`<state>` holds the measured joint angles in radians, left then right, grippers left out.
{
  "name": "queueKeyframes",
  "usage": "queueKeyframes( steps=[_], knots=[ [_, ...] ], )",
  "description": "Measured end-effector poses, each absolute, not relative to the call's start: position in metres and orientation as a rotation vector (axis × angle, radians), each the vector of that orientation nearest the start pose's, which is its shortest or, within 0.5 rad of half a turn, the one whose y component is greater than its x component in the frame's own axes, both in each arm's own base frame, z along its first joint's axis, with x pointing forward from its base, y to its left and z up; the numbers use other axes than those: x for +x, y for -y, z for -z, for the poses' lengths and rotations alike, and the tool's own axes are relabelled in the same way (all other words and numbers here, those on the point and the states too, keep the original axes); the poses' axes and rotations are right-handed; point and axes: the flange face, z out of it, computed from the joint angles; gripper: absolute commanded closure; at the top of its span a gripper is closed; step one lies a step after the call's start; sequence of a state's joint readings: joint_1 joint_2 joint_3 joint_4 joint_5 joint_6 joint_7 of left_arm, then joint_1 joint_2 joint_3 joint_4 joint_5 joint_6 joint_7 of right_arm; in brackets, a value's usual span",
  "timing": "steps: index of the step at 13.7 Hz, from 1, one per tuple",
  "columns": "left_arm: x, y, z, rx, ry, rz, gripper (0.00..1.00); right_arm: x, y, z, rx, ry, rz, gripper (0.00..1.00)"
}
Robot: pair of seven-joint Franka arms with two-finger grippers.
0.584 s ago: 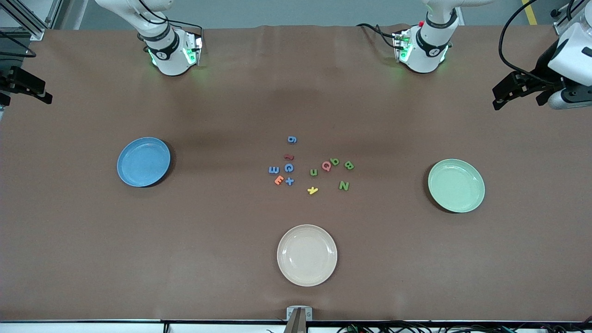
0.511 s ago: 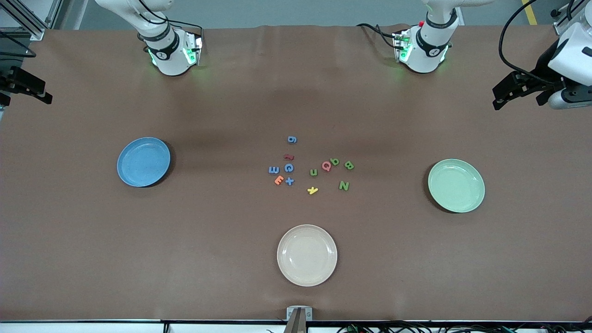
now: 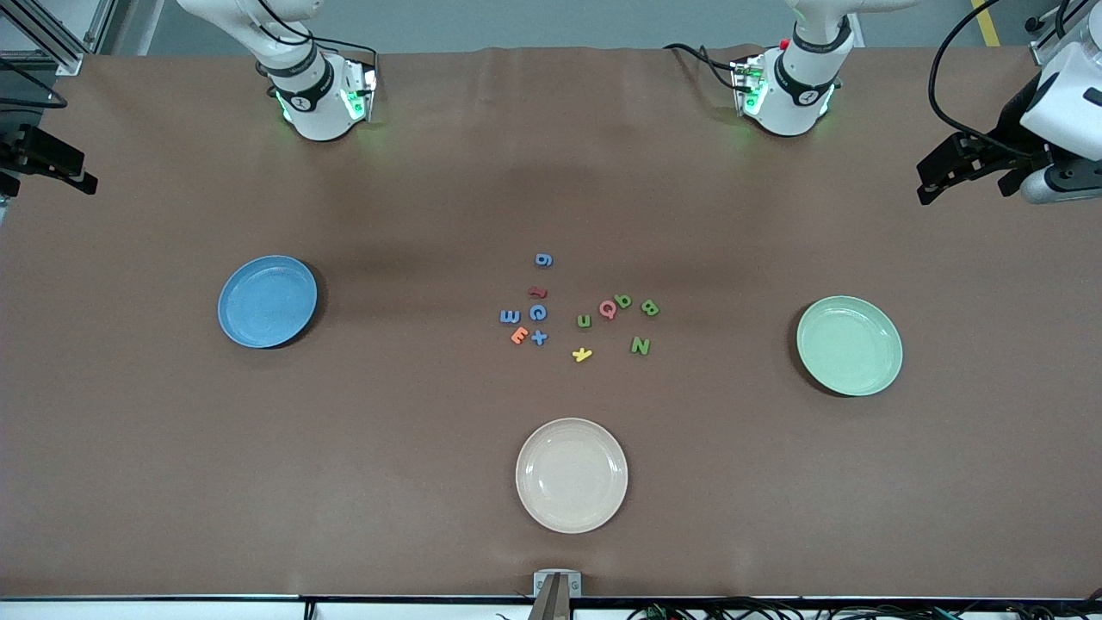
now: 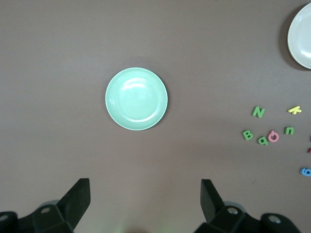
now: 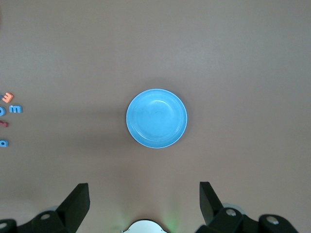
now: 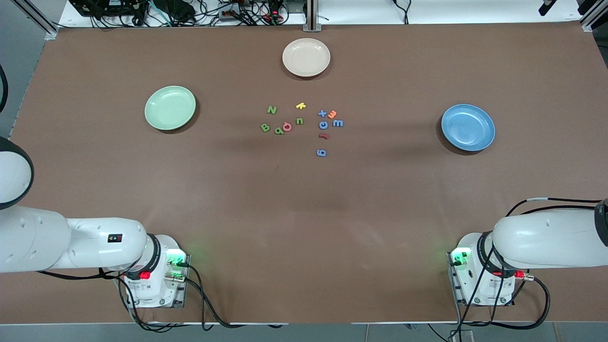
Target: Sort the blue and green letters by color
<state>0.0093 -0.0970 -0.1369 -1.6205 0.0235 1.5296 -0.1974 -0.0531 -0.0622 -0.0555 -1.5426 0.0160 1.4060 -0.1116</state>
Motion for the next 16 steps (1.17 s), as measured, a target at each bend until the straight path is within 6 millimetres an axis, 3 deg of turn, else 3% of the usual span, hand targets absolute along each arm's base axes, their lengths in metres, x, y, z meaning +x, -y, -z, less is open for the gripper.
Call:
queueKeyframes(
  steps=[2, 4, 7, 10, 13, 16],
  knots=[
    [0.524, 0.077, -0.628, -3.115, 0.098, -0.053, 0.00, 0.515, 0.055, -0.657, -3.112, 0.008, -0.112, 0.00],
    [0.538, 0.106, -0.590, -3.110, 0.100, -0.132, 0.00, 0.514, 0.057, -0.657, -3.112, 0.003, -0.112, 0.00],
    [0.550, 0.154, -0.527, -3.123, 0.061, -0.106, 0.00, 0.514, 0.058, -0.657, -3.111, 0.001, -0.116, 0.00],
    [0.550, 0.174, -0.477, -3.141, 0.037, -0.062, 0.00, 0.514, 0.057, -0.657, -3.111, 0.004, -0.118, 0.00],
    [0.547, 0.199, -0.425, -3.159, 0.133, -0.045, 0.02, 0.513, 0.057, -0.657, -3.111, 0.003, -0.121, 0.00],
    [0.544, 0.237, -0.379, -3.176, 0.319, -0.065, 0.09, 0.513, 0.059, -0.657, -3.110, -0.002, -0.124, 0.00]
  ],
)
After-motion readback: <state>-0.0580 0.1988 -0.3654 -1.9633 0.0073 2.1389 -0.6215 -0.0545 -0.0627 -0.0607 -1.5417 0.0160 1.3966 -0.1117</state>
